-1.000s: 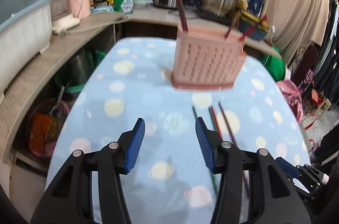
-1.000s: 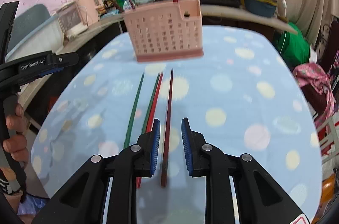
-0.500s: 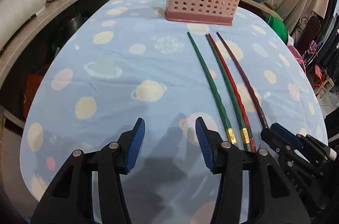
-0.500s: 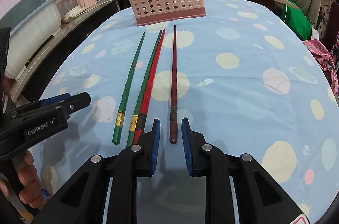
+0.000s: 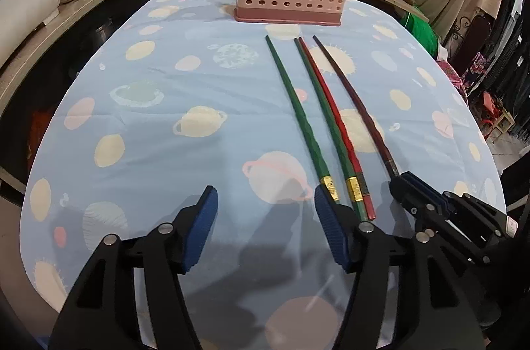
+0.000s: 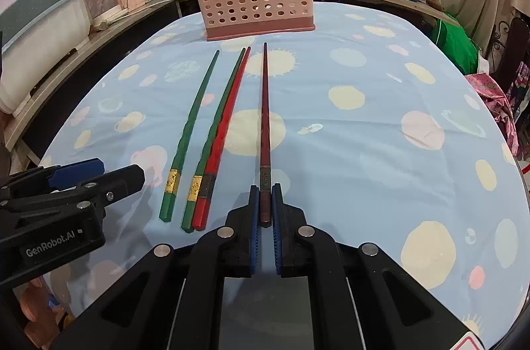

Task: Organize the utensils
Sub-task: 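Grasp the dark red chopstick with the right tool while the left tool grasps a green chopstick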

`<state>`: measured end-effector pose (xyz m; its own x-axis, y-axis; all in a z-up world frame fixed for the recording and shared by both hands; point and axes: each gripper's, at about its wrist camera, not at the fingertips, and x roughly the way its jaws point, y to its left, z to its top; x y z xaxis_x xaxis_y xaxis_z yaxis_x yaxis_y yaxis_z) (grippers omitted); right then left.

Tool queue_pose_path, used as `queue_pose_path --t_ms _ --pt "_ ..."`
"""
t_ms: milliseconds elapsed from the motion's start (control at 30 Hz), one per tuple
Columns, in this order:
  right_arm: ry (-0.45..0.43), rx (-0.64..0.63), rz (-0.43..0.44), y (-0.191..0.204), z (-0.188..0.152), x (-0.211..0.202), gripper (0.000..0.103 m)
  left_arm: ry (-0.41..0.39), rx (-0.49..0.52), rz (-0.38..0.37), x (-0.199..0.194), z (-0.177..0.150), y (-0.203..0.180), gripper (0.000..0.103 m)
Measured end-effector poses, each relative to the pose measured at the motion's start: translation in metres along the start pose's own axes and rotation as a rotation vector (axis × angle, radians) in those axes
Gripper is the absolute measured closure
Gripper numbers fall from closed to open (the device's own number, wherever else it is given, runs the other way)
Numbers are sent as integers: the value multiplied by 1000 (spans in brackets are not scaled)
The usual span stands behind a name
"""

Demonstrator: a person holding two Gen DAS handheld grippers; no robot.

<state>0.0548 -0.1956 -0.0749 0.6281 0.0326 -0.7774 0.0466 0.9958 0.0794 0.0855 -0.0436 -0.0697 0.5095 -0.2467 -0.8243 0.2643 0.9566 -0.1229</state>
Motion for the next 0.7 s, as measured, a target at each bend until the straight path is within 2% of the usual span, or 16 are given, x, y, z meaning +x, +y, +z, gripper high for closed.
queue_pose_path --t_ms 233,500,600,700 --pt "4 33 11 -8 -2 -2 96 18 15 -27 8 0 -16 44" --pt "6 48 23 -12 -3 -3 96 16 31 -8 16 0 -22 45" --pt "6 50 25 -13 -3 -3 96 12 43 10 16 -1 -23 48" --pt "5 50 27 -13 -3 -3 96 10 60 21 16 -1 -23 60"
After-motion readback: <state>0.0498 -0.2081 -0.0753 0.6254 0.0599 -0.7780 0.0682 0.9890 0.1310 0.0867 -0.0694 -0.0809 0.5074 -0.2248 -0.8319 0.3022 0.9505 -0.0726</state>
